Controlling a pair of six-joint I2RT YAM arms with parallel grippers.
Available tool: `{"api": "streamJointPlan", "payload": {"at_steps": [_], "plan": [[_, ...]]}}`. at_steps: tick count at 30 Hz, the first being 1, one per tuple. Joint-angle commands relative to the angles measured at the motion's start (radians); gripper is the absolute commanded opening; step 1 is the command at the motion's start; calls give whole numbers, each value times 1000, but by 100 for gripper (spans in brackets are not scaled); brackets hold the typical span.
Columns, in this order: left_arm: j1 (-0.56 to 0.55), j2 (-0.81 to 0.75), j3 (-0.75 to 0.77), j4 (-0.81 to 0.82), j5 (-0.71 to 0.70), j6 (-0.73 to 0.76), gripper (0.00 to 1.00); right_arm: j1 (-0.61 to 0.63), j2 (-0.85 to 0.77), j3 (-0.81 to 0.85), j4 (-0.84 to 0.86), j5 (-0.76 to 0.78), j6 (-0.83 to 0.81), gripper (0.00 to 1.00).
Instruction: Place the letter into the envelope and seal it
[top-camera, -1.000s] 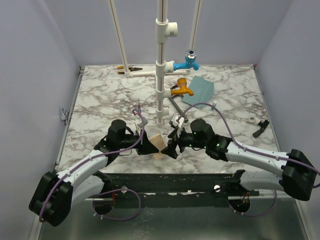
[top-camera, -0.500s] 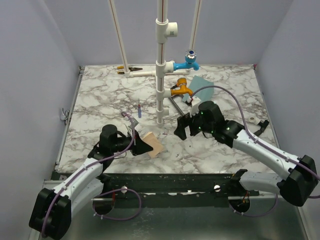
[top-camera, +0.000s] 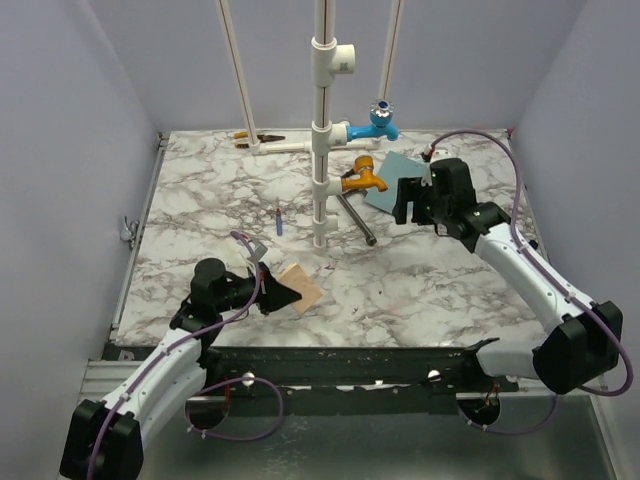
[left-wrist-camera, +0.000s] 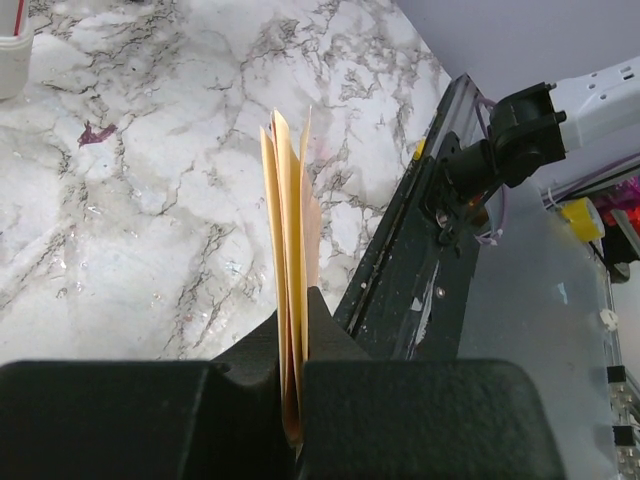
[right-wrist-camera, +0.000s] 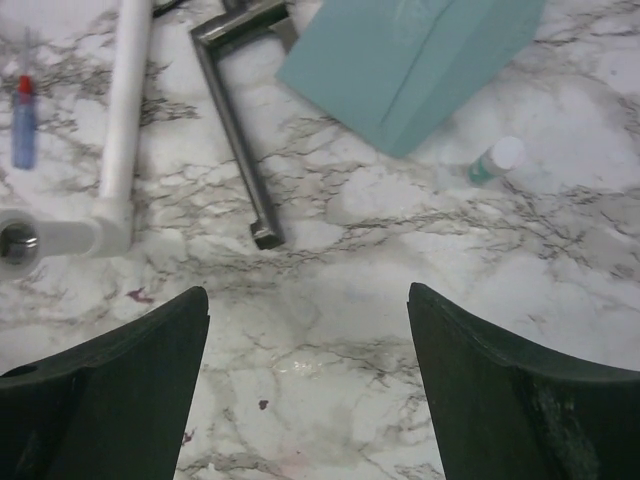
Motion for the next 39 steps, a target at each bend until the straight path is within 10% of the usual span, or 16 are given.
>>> {"api": "streamJointPlan", "payload": {"at_steps": [1, 9, 21, 32, 39], "plan": [[8, -10, -16, 33, -15, -8, 0, -104, 45, 4, 13, 71, -17, 82], [8, -25, -23, 44, -12, -7, 0, -371, 333, 113, 277, -232, 128, 84], [12, -25, -26, 56, -15, -6, 0, -410, 752, 419, 249, -197, 133, 84], [21, -29, -28, 56, -17, -7, 0, -410, 909, 523, 225, -313, 175, 60], [23, -28, -27, 55, -19, -7, 0, -442, 920, 509, 243, -356, 188, 1]]}}
